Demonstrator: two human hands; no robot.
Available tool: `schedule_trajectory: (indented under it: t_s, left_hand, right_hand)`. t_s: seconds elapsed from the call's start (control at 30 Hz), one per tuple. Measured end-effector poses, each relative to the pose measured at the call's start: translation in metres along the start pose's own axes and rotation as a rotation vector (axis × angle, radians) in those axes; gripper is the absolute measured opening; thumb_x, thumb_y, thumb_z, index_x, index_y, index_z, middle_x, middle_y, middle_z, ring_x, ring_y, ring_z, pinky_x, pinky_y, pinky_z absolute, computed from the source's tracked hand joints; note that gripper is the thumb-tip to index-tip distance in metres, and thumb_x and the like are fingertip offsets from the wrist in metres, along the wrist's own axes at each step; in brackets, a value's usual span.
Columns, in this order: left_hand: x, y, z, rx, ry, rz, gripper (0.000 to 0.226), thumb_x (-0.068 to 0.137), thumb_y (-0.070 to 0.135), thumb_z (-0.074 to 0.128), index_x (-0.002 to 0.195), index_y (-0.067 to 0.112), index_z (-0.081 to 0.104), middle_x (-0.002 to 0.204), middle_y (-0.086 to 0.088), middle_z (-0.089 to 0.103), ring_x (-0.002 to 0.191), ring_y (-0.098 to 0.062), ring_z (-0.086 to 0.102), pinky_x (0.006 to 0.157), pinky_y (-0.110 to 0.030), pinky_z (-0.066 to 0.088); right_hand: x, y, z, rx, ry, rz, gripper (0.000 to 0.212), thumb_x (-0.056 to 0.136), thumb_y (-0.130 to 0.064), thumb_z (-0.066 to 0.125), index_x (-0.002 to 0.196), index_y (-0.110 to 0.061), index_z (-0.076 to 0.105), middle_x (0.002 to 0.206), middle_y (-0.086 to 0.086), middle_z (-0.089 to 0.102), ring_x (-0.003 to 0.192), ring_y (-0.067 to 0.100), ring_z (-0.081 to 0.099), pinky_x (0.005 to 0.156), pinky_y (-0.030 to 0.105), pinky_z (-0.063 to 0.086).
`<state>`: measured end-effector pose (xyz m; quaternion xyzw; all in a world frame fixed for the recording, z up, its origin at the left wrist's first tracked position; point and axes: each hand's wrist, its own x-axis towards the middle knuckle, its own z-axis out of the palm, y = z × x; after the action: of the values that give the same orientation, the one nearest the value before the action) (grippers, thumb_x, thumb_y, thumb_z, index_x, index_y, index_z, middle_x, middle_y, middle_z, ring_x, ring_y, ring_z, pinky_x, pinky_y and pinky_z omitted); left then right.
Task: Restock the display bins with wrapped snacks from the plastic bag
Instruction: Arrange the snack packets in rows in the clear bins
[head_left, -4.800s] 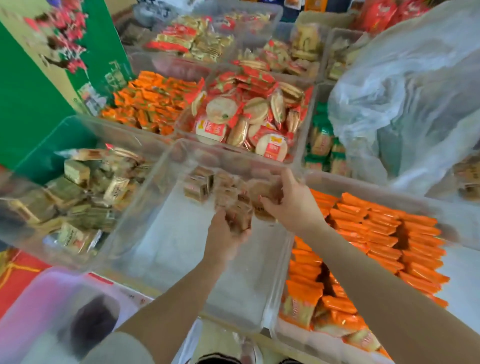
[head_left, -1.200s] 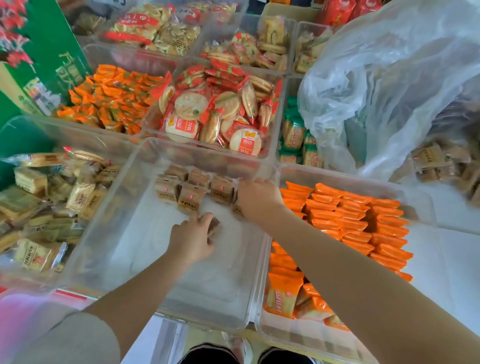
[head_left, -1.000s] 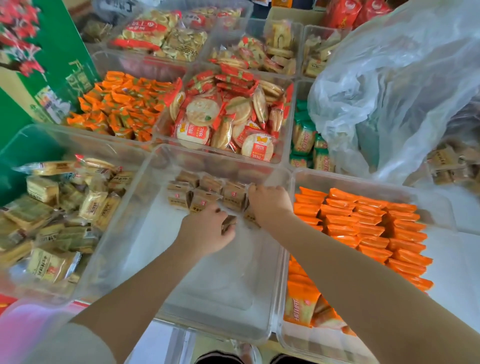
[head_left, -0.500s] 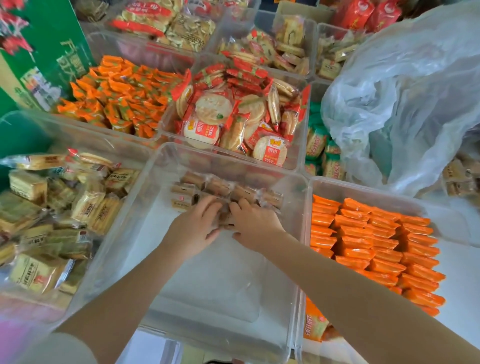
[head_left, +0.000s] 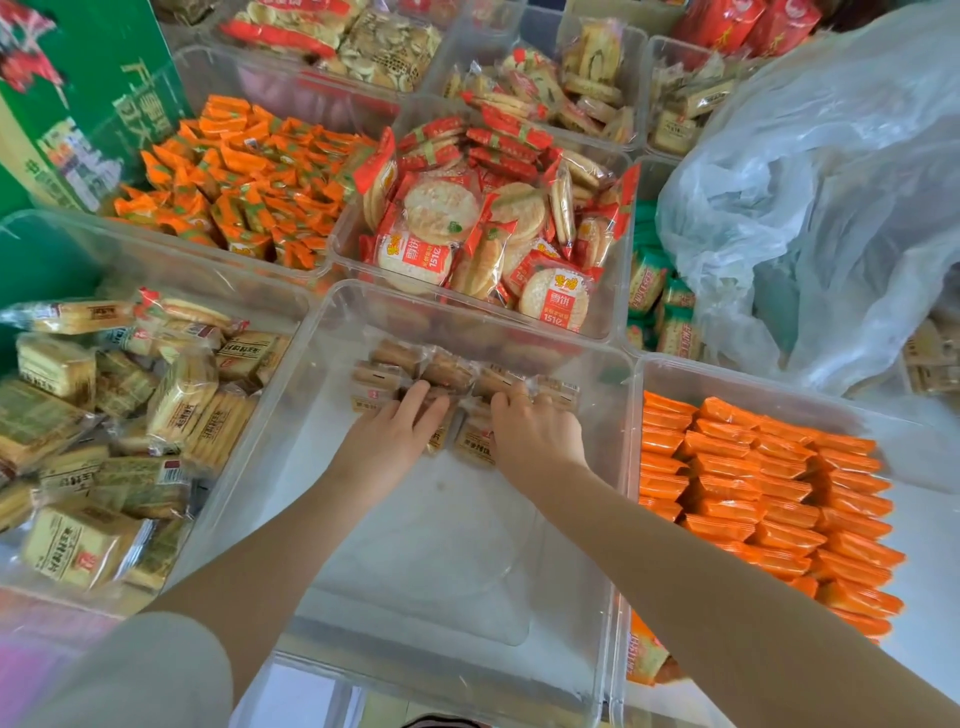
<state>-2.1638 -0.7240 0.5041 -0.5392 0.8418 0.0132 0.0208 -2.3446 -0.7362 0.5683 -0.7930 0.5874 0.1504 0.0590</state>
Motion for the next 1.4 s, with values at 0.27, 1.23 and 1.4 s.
schedule_trajectory:
  t_s: [0.27, 1.23, 1.4]
  left_hand:
    - [-0.004, 0.019, -0.039, -0.103, 0.093, 0.016, 0.067, 0.056, 0.017, 0.085, 0.116, 0.003, 0.059, 0.115, -0.018, 0.060, 0.070, -0.030, 0.067, 0.040, -0.029, 0.048]
    - [0.236, 0.459, -0.142, -0.696, 0.158, 0.234, 0.025, 0.085, 0.024, 0.057, 0.107, 0.016, 0.066, 0.079, 0.017, 0.052, 0.066, -0.009, 0.052, 0.064, -0.028, 0.048]
    - [0.277, 0.499, -0.113, -0.639, 0.075, 0.159, 0.026, 0.090, 0.024, 0.054, 0.115, 0.020, 0.060, 0.093, 0.013, 0.057, 0.071, -0.009, 0.053, 0.075, -0.033, 0.049]
  right_hand:
    - [-0.022, 0.031, -0.038, 0.230, 0.120, -0.007, 0.029, 0.095, -0.040, 0.047, 0.112, -0.016, 0.051, 0.107, 0.001, 0.050, 0.094, 0.026, 0.059, 0.063, 0.034, 0.045]
    - [-0.119, 0.580, 0.127, 0.835, 0.375, 0.833, 0.061, 0.084, -0.056, 0.049, 0.117, -0.005, 0.055, 0.116, 0.019, 0.059, 0.110, 0.037, 0.054, 0.091, 0.038, 0.042]
    - [-0.101, 0.616, 0.160, 0.737, 0.294, 0.783, 0.074, 0.076, -0.057, 0.063, 0.121, -0.001, 0.050, 0.123, 0.023, 0.052, 0.114, 0.041, 0.048, 0.096, 0.044, 0.039]
